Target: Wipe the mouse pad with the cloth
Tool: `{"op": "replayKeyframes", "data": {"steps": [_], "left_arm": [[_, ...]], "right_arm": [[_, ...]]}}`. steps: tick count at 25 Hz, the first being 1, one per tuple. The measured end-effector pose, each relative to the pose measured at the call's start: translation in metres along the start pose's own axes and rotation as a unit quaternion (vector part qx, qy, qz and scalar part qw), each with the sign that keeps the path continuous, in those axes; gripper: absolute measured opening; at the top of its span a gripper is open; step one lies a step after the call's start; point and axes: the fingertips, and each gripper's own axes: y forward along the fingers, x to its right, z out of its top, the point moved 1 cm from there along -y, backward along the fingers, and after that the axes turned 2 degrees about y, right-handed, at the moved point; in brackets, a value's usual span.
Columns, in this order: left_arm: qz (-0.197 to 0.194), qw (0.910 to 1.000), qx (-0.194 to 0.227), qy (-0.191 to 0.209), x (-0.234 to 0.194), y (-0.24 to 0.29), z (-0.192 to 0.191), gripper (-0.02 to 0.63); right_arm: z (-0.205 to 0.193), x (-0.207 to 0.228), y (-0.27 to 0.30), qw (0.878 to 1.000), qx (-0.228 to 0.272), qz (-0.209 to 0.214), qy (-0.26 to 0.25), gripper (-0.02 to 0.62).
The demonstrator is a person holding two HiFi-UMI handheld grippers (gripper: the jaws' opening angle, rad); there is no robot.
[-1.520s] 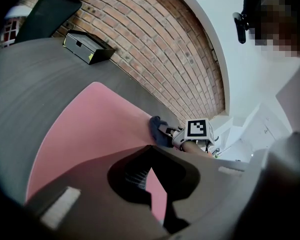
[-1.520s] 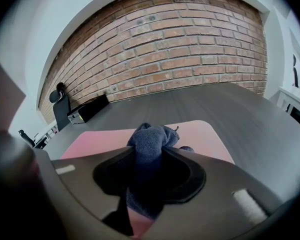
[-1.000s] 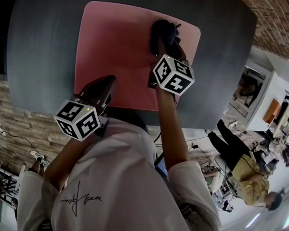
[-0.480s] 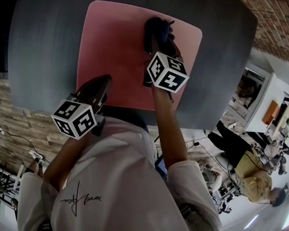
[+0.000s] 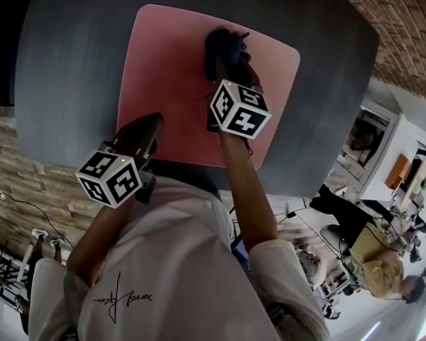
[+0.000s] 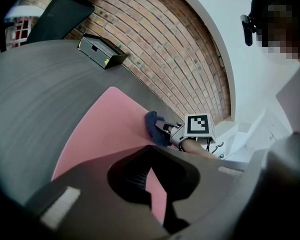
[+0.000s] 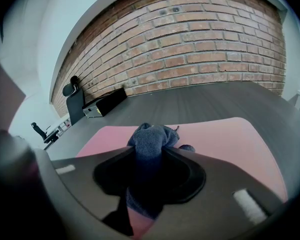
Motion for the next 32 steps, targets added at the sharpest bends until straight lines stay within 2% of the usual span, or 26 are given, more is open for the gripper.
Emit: {"op": "replayKeyframes", "data": {"steps": [4,10,14,18,25,32], "left_arm": [[0.003,1.0000,0.006,0.000,-0.008,-0.007,0.003,0.006],[0.015,0.9998,0.016,-0.002,-0.023,-0.015,0.012,0.006],[0.021,0.9996,0.019,-0.003,-0.024,-0.019,0.013,0.007],[0.017,0.9994,0.030,-0.001,-0.026,-0.021,0.019,0.006],[0.036,0.9984,0.042,-0.009,-0.043,-0.033,0.022,0.006],[0.022,0.9975,0.060,0.028,-0.032,-0.038,0.025,0.007]], "right_arm": [[-0.007,-0.013,0.003,1.000,-0.007,0.005,-0.018,0.140],[-0.013,-0.038,0.012,1.000,-0.007,0.012,-0.011,0.140],[-0.019,-0.062,0.014,0.999,-0.013,0.032,-0.011,0.140],[-0.021,-0.071,0.016,0.999,-0.011,0.036,-0.011,0.140],[-0.023,-0.081,0.017,0.999,-0.013,0.044,-0.006,0.140],[-0.035,-0.099,0.016,0.998,-0.021,0.058,-0.004,0.140]]}}
